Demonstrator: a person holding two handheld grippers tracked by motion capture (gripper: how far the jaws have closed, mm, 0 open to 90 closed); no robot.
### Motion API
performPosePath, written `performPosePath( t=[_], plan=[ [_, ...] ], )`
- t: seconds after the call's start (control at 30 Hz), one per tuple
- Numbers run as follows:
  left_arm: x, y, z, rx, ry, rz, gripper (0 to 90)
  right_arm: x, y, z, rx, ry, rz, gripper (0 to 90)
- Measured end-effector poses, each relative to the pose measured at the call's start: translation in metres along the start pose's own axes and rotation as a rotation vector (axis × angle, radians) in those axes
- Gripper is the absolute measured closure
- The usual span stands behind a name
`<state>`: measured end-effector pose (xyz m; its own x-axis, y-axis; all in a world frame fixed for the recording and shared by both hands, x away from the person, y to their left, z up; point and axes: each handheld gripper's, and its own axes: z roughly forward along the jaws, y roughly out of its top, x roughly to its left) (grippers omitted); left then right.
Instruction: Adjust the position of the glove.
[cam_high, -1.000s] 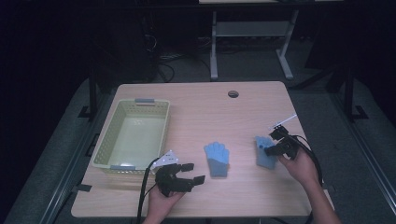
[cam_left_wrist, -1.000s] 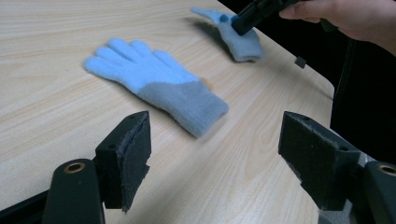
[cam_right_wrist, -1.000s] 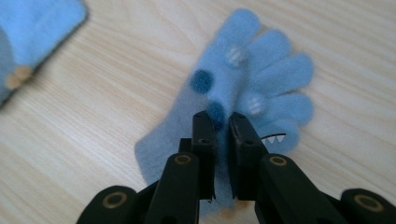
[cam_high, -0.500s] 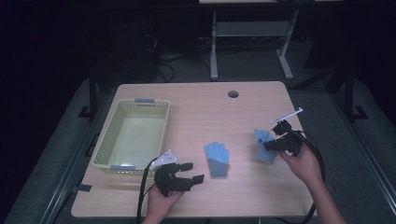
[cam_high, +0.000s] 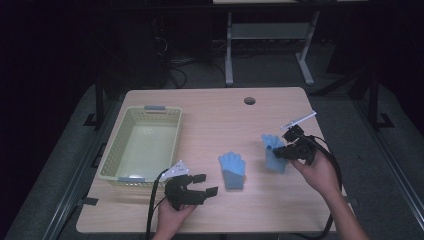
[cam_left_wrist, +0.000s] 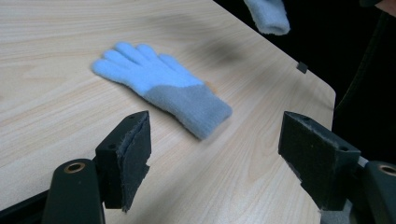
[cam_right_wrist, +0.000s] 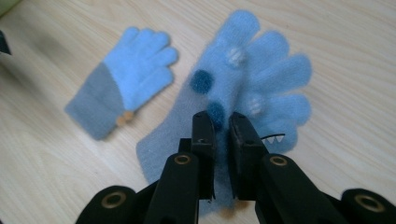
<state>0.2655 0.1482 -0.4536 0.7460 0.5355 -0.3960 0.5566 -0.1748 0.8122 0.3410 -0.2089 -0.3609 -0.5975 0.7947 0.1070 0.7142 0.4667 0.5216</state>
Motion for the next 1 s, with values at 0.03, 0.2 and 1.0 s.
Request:
performPosePath(
  t=[0.03, 0.2, 1.0],
  plan=[
    [0.000, 0.000, 0.000, 0.000, 0.000, 0.000, 25.2, 0.000, 0.000, 0.000, 0.000, 0.000, 0.000, 81.9],
    [0.000, 0.000, -0.001, -0.003, 0.002, 0.002, 25.2, 0.013, 0.009, 0.000, 0.004, 0.010, -0.038, 81.9],
    [0.001, 0.001, -0.003, -0.020, 0.009, -0.009, 25.2, 0.048, 0.030, 0.011, 0.011, 0.068, -0.144, 81.7]
  ],
)
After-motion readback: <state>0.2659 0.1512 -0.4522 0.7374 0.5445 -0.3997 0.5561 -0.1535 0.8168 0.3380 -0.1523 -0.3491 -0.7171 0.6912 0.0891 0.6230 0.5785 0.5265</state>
